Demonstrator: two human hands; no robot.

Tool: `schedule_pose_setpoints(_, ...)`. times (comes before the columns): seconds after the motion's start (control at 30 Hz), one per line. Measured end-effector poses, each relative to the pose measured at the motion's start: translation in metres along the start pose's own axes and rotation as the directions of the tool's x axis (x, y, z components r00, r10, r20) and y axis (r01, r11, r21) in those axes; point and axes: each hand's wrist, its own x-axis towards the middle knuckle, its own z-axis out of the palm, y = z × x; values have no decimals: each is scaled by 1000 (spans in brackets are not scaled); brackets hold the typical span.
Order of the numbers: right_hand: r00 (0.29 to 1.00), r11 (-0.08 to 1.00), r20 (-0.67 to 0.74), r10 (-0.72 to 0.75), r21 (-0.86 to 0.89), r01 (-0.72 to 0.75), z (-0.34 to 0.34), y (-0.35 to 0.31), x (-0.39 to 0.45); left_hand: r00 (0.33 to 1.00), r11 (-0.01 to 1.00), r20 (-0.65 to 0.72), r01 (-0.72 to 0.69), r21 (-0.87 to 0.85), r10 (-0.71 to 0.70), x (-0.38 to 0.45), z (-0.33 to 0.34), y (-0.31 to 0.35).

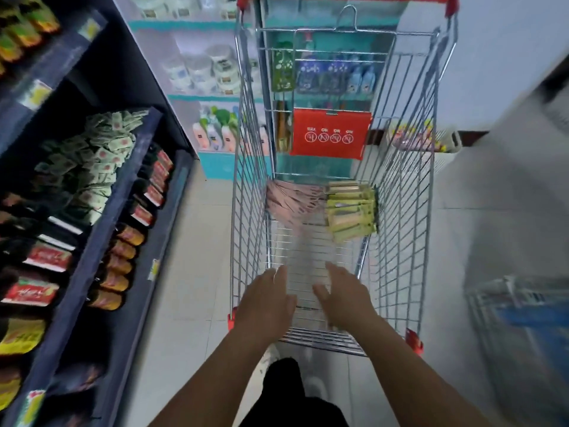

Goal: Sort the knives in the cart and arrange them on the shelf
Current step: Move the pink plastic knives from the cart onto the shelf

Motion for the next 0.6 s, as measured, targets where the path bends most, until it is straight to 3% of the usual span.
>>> schedule_pose_setpoints(0.33,995,995,-43,85,46,-83,-10,-9,101,996,1000,88,22,-9,-22,126,-13,-23)
schedule_pose_setpoints(0.6,998,998,-49,49,37,-47,-6,-7,206,991,993,92,100,-59,-94,216,6,-37)
